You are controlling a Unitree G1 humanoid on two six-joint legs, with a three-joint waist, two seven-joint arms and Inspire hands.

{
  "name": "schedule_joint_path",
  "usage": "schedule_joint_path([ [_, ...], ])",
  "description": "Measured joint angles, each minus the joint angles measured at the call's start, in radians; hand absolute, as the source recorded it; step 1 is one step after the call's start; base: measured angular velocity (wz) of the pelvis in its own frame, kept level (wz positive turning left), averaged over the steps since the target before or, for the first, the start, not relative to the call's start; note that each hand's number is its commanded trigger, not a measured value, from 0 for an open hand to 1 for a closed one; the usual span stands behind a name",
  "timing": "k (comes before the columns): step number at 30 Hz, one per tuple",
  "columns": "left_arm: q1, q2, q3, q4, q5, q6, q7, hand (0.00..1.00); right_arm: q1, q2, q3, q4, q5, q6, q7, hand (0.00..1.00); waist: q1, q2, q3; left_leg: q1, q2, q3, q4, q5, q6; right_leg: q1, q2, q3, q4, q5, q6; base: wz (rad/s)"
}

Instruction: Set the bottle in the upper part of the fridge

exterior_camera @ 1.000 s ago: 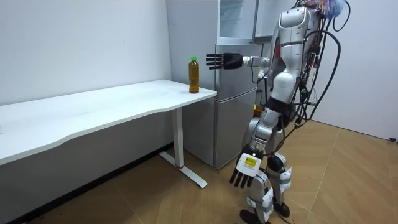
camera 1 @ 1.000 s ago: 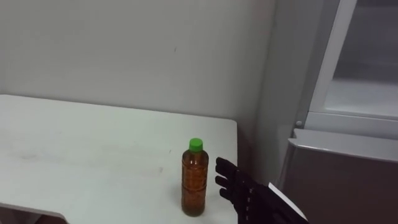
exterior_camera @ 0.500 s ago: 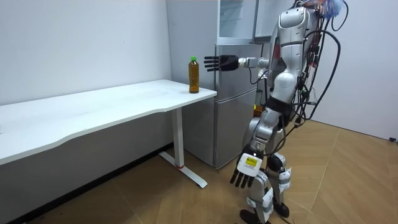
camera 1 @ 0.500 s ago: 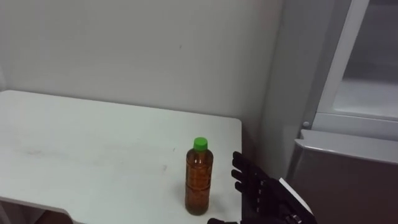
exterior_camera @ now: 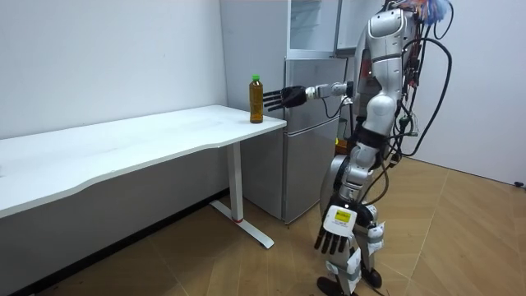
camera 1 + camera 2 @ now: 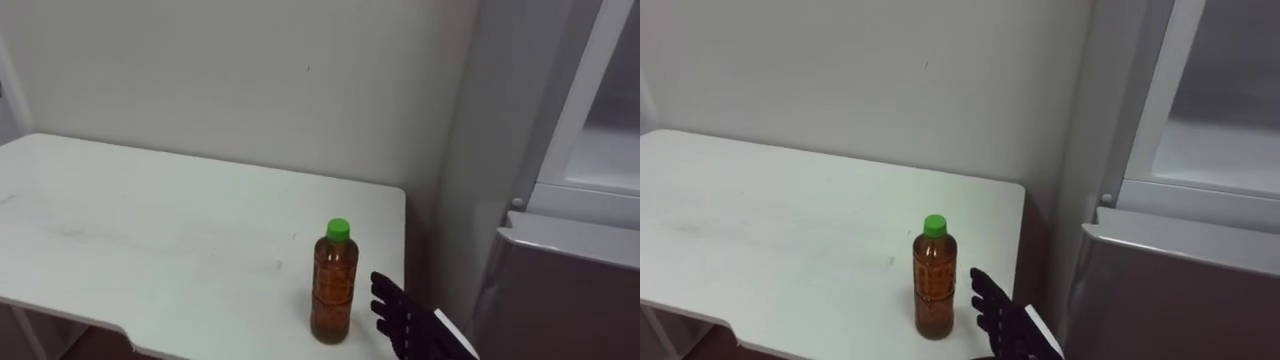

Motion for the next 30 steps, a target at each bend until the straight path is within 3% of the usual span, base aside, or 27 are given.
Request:
schedule_joint_path([
  [8,-0.007,-0.013,-0.043,-0.021,-0.039,0.006,0.029,0.00,-0.062,0.006,0.019,0.112,0.010,-0.001,-0.109,0.00,0.019,0.022,0.0063,-0.026,-0.012,-0.036,-0.001,0.014,0.002,-0.011,-0.008,-0.050,0.001,0.001,0.001,0.14],
  [12,-0.018,-0.013,-0.061,-0.033,-0.039,0.022,0.028,0.00,-0.114,0.021,0.028,0.154,-0.010,-0.018,-0.148,0.00,0.023,0.028,0.0040,-0.055,-0.016,-0.041,-0.002,0.026,0.003,-0.038,-0.012,-0.055,0.001,0.001,0.001,0.06],
  [21,-0.018,-0.014,-0.066,-0.038,-0.073,0.024,0.028,0.00,-0.172,0.023,0.028,0.231,-0.016,-0.020,-0.217,0.00,0.027,0.024,0.0011,-0.063,-0.019,-0.053,-0.002,0.035,0.001,-0.044,-0.013,-0.064,0.003,0.003,-0.002,0.02],
  [24,-0.019,-0.008,-0.087,-0.044,-0.095,0.022,0.030,0.00,-0.175,0.022,0.025,0.230,0.001,-0.034,-0.254,0.00,0.026,0.019,-0.0048,-0.090,-0.023,-0.067,0.001,0.049,0.001,-0.071,-0.015,-0.077,0.006,0.005,-0.005,0.16],
  [27,-0.010,-0.009,-0.118,-0.058,-0.118,0.024,0.042,0.00,-0.175,0.022,0.026,0.231,0.009,-0.054,-0.284,0.00,0.024,0.030,0.0014,-0.103,-0.028,-0.079,0.000,0.055,0.002,-0.074,-0.017,-0.081,0.005,0.007,-0.006,0.13],
  [30,-0.009,-0.009,-0.132,-0.079,-0.118,0.023,0.053,0.00,-0.175,0.023,0.025,0.231,0.010,-0.063,-0.324,0.00,0.024,0.032,0.0014,-0.116,-0.033,-0.098,0.000,0.064,-0.001,-0.086,-0.016,-0.082,0.010,0.007,-0.007,0.18],
])
